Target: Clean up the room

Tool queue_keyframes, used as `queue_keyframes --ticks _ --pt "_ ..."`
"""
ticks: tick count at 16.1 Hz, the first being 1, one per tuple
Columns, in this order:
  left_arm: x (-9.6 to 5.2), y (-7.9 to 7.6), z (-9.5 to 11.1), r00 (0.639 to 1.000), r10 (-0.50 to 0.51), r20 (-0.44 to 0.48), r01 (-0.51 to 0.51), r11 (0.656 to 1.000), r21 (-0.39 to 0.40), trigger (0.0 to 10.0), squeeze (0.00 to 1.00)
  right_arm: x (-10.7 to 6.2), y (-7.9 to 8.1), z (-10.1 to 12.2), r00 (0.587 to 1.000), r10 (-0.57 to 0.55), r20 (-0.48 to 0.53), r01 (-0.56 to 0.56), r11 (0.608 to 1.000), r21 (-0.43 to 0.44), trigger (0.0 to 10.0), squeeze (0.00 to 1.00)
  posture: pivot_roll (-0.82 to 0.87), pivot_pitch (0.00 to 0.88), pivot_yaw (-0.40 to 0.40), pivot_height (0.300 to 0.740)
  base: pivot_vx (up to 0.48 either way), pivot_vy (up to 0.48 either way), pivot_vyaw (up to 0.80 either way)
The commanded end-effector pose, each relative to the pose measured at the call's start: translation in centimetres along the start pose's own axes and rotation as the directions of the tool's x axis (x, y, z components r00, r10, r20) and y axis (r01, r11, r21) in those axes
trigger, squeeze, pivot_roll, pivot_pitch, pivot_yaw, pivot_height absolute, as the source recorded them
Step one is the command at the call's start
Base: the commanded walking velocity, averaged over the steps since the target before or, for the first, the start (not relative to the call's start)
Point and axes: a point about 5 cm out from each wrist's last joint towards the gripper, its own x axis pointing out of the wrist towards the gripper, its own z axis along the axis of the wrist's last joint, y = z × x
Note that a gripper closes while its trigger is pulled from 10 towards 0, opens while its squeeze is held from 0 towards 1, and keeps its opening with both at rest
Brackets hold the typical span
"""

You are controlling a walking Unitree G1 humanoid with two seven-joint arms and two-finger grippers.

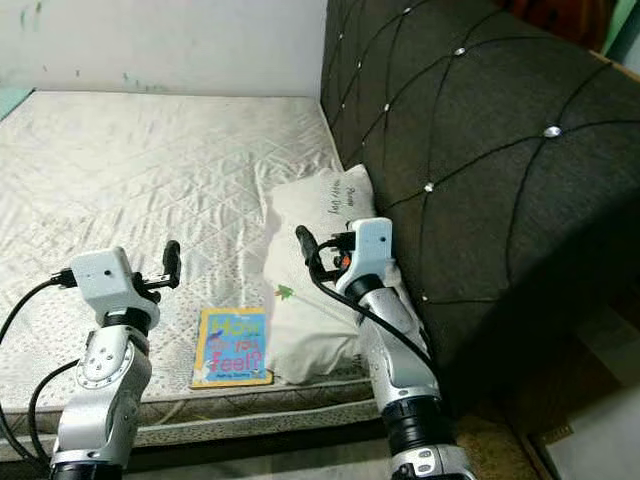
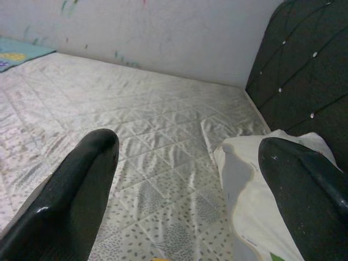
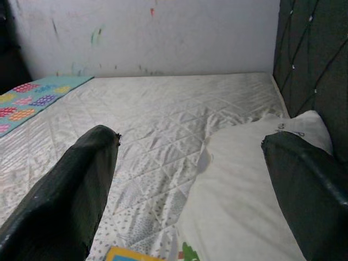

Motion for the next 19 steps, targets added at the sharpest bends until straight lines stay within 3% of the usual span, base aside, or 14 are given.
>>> queue_keyframes --ticks 1,4,19 --pt "-0.11 -0.18 -0.39 1.0 -0.013 -0.017 0.013 1.0 0.002 10.0 0.0 0.13 0.11 0.61 1.0 0.016 0.019 -0.016 1.0 -0.015 10.0 0.0 0.05 0.064 -0.07 0.74 0.0 0.311 0.0" --pt "-0.15 -0.31 -0.38 1.0 -0.019 -0.017 0.019 1.0 -0.003 10.0 0.0 0.07 0.11 0.73 1.0 0.017 0.025 -0.017 1.0 -0.02 10.0 0.0 0.05 0.072 -0.065 0.74 0.0 0.314 0.44" --pt "-0.24 -0.07 -0.43 1.0 -0.008 -0.029 0.008 1.0 -0.009 10.0 0.0 -0.31 -0.13 0.28 1.0 -0.004 0.0 0.004 1.0 -0.024 10.0 0.0 0.04 0.091 -0.064 0.74 0.0 0.369 0.0"
